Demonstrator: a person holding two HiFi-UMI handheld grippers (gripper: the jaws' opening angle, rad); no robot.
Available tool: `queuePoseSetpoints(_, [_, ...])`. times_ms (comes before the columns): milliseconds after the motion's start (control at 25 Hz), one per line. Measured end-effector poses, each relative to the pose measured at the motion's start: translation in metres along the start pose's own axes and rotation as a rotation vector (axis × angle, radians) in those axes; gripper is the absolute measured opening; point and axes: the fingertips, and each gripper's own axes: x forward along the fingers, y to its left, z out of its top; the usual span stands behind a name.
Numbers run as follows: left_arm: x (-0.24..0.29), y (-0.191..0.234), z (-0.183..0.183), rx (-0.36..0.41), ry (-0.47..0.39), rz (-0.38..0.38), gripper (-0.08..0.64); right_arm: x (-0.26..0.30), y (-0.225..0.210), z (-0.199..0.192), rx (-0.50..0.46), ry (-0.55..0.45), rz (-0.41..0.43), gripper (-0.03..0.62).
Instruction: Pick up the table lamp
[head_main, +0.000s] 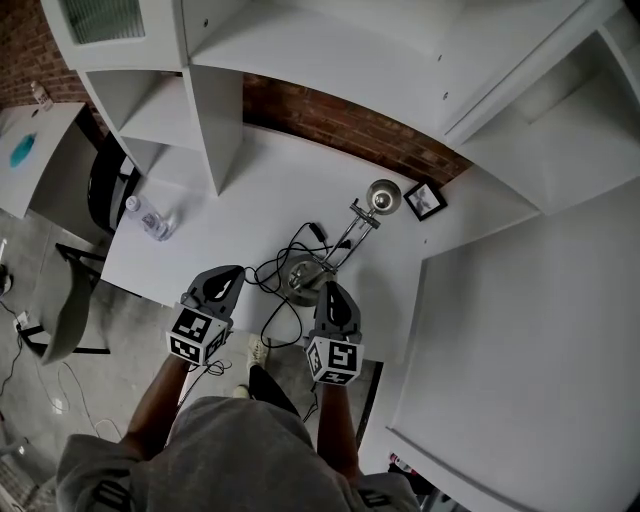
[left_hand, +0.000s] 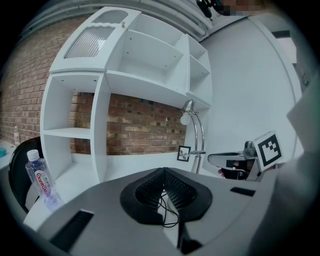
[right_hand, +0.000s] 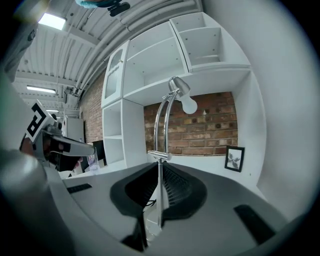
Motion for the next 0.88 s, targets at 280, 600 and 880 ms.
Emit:
queuePoseSetpoints(280, [0.003,0.008,-0.004,-0.013,0.013,0.018,0.005,0.017,0.0,-0.011,0.022,0.03,0.044,0.121])
queuePoseSetpoints(600, [0.01,0.016,-0.007,-0.016,0.028,0.03,0.005,0.033,0.0,-0.012,0.014,0.03,0.064,0.155])
queuePoseSetpoints(880, [0.017,0.025,-0.004,-0.035,0.027,0.045,0.005,0.048,-0.002,-0.011,0.002,0.037,0.077,0.156])
